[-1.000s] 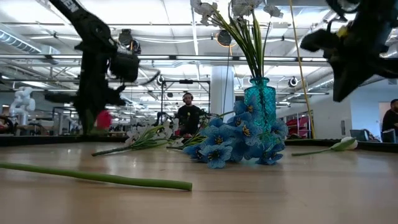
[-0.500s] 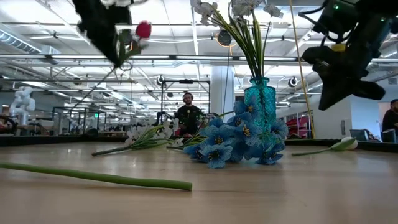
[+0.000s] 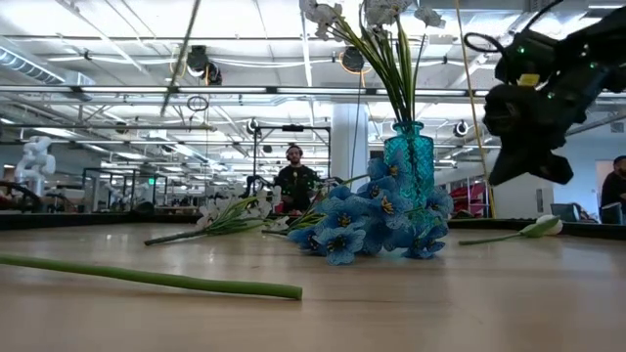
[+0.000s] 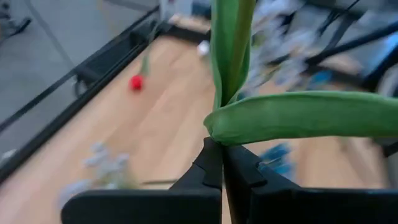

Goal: Sort flowers into vase by color
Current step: Put the left red flower into the transparent flower vase

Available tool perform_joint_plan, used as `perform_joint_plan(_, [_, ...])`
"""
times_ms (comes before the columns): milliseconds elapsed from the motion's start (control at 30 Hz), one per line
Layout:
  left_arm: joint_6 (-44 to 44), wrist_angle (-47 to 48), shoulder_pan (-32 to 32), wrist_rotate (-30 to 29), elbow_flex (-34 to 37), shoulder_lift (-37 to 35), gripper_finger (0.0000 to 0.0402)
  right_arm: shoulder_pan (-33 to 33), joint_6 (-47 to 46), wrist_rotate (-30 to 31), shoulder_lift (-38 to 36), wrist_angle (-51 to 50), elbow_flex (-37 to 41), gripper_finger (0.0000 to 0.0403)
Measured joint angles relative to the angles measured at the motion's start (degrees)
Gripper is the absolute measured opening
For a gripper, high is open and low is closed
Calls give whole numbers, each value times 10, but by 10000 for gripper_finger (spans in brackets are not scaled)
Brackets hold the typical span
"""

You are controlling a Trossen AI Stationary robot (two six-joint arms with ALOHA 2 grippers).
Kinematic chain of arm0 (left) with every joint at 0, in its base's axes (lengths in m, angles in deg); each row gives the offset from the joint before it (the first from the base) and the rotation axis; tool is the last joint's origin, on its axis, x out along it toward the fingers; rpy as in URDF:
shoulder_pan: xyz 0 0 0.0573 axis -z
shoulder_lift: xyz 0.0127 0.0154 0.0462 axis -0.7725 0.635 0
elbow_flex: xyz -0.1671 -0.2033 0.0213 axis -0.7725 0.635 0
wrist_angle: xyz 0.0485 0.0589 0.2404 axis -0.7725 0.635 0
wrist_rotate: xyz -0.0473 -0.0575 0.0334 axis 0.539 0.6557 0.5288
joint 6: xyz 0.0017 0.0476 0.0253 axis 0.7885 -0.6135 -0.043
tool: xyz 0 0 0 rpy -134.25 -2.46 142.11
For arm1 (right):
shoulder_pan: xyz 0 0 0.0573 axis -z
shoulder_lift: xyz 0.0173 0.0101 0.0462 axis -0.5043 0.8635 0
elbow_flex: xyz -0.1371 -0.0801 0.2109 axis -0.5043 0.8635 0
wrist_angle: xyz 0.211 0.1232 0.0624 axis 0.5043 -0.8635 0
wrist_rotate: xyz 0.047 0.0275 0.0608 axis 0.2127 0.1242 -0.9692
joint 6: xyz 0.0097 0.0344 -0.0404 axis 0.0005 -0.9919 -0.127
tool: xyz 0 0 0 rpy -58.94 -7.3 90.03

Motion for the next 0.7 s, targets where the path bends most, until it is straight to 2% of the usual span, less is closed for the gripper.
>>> perform_joint_plan(133, [70,-43,115,-100,0,17,0,-2,-8,-42,0,0,19,0])
perform_joint_plan(300, [129,-103,227,-207,0,65,0,-13,-17,-33,-7,3,25,0])
perform_joint_plan(567, [213,-126,365,-371,0,121,0,-24,-37,-35,-28,10,25,0])
perform_joint_plan(700, [227,-128,412,-414,0,131,0,-24,-37,-35,-32,18,25,0])
